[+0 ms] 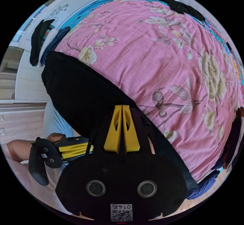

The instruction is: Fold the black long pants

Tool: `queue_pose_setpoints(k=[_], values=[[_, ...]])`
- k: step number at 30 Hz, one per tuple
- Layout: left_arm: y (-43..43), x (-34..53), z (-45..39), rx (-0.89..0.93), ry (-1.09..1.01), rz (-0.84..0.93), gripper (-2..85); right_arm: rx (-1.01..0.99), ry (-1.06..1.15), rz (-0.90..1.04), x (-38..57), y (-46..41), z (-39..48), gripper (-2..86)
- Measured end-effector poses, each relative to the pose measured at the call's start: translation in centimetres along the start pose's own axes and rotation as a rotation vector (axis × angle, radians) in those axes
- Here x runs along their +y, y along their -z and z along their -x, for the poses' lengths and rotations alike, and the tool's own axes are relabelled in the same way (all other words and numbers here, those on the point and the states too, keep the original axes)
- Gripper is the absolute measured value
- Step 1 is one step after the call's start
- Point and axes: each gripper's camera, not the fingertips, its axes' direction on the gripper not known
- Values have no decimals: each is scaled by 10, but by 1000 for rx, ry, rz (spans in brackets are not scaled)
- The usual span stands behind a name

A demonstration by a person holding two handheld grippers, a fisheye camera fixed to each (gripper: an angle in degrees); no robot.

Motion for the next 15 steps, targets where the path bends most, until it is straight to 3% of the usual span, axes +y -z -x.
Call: queue_pose_setpoints(k=[4, 8, 15], values=[[11, -9, -3, 70, 15, -32, -9, -126, -105, -279, 97, 42, -41, -6], [23, -34, -12, 82, -25, -87, -6, -103, -296, -455, 216, 78, -95, 13], [14, -140, -56, 179, -202, -177, 54, 98, -912, -649, 433, 114, -204, 106]])
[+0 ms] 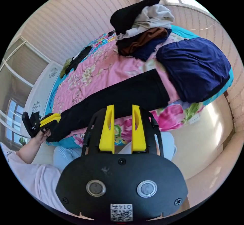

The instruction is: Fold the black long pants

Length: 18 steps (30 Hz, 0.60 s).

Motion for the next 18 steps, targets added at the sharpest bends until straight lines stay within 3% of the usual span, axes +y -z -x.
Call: queue_pose_setpoints(k=[6, 10, 18], values=[[-57, -97, -29, 137, -154, 49, 81, 76, -90, 27, -8, 1, -74, 128], [-96, -150, -47, 208, -198, 87, 83, -12, -102, 128, -18, -5, -105, 132], [-159, -225, -81, 252, -294, 172, 95, -15, -51, 44, -1, 21, -127, 61]])
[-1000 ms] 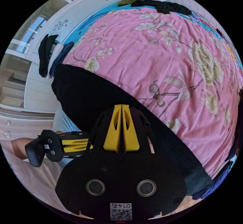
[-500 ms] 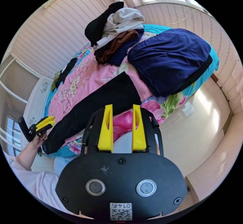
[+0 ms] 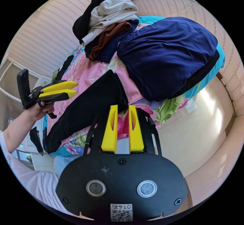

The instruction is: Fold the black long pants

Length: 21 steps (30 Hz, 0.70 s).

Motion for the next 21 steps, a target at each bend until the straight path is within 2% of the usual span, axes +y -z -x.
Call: queue_pose_setpoints(k=[6, 10, 16, 21], values=[[-33, -38, 0, -6, -62, 102, 106, -20, 63, -73, 23, 19, -3, 27], [-57, -43, 9, 32, -9, 226, 110, 2, 132, -134, 38, 24, 7, 21], [-50, -31, 8, 81, -39, 225, 55, 91, 202, -122, 50, 21, 30, 17], [-21, -6, -3, 39, -64, 138, 36, 56, 220, -150, 62, 24, 40, 16]])
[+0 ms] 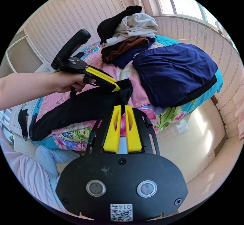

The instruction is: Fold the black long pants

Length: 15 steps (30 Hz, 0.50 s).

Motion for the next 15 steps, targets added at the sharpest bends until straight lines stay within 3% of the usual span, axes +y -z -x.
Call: queue_pose_setpoints(k=[8, 15], values=[[106, 100, -21, -29, 50, -231, 29, -287, 15, -117, 8, 29, 31, 17], [205, 286, -23, -37, 342, -414, 24, -694, 343, -81, -12, 43, 181, 16]])
